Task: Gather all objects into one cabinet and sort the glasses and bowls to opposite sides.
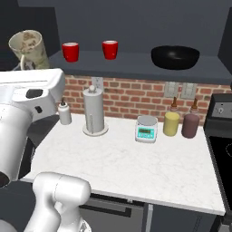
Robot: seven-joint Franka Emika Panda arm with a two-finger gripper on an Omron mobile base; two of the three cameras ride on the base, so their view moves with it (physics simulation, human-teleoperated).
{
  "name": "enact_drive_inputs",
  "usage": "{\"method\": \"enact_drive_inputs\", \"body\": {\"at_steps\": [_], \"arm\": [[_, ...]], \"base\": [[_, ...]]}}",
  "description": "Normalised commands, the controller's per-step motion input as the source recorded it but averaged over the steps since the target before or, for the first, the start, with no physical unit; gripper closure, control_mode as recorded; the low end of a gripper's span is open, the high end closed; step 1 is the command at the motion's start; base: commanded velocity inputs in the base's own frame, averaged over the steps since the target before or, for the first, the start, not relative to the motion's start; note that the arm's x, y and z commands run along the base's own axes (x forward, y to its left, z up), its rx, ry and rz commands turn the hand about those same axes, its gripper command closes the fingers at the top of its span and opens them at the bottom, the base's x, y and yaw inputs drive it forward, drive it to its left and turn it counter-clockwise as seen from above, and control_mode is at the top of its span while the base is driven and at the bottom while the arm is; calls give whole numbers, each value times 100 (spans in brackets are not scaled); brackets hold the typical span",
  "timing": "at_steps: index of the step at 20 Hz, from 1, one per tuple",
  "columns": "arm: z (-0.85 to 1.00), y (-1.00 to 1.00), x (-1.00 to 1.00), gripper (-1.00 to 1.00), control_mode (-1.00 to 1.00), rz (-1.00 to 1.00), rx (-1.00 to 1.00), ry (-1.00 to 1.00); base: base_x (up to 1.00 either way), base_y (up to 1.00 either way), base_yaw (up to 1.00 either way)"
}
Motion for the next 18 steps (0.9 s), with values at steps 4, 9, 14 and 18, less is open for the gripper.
{"method": "enact_drive_inputs", "body": {"at_steps": [4,9,14,18], "arm": [[-1,-21,53,100,-100,0,8,46],[-2,-9,45,100,-100,0,5,37],[-4,14,1,100,-100,8,0,0],[-13,8,23,100,-100,1,0,0]], "base": [[0,0,0],[0,0,0],[0,0,0],[0,0,0]]}}
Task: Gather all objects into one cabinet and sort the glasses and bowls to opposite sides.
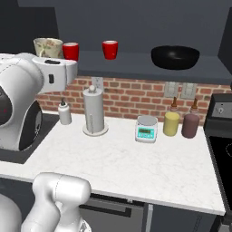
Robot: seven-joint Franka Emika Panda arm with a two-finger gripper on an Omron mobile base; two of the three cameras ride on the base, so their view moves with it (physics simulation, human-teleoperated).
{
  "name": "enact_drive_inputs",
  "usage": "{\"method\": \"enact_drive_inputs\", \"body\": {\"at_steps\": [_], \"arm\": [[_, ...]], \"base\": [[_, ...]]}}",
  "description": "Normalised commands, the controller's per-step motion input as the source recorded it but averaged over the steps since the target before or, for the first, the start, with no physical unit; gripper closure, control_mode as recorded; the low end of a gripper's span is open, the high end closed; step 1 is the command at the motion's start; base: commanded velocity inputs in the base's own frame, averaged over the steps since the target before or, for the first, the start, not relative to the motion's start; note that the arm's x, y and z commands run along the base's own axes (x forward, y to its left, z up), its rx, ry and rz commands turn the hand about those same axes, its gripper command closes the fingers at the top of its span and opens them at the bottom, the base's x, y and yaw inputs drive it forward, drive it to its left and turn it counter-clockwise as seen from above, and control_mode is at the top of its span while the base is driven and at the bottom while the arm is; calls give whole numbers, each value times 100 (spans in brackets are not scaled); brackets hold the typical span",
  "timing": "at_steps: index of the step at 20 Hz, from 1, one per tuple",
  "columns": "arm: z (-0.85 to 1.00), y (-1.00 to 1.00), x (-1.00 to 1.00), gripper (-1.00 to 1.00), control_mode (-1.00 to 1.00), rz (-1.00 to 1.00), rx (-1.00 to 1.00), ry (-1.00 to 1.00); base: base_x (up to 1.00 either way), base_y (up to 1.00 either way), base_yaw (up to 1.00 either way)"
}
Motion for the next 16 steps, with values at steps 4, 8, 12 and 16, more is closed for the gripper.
{"method": "enact_drive_inputs", "body": {"at_steps": [4,8,12,16], "arm": [[-28,3,52,100,-100,0,0,2],[-24,0,76,100,-100,0,0,4],[-8,2,75,100,-100,0,0,0],[-7,9,79,100,-100,0,0,0]], "base": [[0,0,0],[0,0,0],[0,0,0],[0,0,0]]}}
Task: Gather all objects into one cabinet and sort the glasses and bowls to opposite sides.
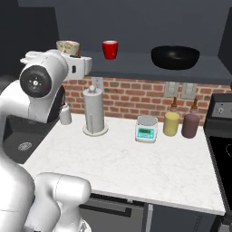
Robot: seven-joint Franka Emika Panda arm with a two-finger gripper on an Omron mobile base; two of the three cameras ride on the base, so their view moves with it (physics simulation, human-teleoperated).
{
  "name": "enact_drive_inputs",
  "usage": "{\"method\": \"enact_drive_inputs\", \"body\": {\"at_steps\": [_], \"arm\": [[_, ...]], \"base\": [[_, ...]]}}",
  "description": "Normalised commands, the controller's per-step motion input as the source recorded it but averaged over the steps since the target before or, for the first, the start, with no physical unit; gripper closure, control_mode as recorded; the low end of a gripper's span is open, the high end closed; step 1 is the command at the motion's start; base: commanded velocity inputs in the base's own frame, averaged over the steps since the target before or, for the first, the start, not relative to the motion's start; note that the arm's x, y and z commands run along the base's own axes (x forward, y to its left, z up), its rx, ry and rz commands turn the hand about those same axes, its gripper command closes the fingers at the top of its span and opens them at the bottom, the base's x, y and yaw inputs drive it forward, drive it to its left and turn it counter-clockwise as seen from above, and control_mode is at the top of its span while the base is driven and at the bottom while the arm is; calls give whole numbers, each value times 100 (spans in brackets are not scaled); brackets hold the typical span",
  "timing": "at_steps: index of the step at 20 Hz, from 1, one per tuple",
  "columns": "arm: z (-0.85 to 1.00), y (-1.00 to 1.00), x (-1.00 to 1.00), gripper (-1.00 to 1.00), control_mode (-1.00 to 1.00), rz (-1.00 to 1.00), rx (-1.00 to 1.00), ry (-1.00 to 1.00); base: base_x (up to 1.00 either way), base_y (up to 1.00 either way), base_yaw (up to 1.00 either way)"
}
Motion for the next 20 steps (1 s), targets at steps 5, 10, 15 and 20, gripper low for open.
{"method": "enact_drive_inputs", "body": {"at_steps": [5,10,15,20], "arm": [[-25,23,85,100,-100,0,-4,2],[-32,19,87,100,-100,0,-3,6],[-11,0,80,100,-100,0,0,0],[-17,0,84,100,-100,0,0,0]], "base": [[0,0,0],[0,0,0],[0,0,0],[0,0,0]]}}
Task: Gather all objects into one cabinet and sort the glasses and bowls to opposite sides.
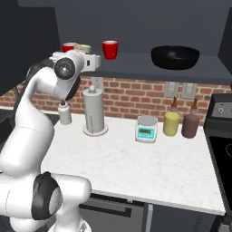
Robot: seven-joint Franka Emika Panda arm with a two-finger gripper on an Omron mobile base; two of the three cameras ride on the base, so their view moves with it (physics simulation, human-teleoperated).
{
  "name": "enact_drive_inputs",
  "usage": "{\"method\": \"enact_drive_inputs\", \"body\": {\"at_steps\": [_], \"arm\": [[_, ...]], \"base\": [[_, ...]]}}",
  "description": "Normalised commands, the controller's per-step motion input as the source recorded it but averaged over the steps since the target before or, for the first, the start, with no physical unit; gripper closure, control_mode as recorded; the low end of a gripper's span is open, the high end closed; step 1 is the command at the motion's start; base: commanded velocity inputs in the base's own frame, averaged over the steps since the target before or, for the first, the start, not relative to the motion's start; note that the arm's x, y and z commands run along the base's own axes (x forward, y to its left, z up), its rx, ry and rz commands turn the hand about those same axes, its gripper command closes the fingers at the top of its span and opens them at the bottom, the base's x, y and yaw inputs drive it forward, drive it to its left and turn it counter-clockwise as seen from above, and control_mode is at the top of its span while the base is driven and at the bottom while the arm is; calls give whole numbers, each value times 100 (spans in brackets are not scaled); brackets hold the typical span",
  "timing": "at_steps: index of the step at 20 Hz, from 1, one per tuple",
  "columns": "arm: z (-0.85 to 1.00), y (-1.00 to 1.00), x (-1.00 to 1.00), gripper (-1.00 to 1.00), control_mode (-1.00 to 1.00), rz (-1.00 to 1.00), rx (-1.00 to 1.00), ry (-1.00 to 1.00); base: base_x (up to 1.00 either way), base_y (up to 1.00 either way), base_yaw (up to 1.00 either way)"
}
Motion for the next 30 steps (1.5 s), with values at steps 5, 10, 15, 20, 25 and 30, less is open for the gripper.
{"method": "enact_drive_inputs", "body": {"at_steps": [5,10,15,20,25,30], "arm": [[-17,0,75,100,-100,0,0,0],[-25,0,62,100,-100,1,0,0],[-27,0,51,100,-100,3,0,0],[-34,0,23,100,-100,4,0,0],[-52,0,0,100,-100,2,-1,0],[-21,0,0,100,-100,0,0,0]], "base": [[0,0,0],[0,0,0],[0,0,0],[0,0,0],[0,0,0],[0,0,0]]}}
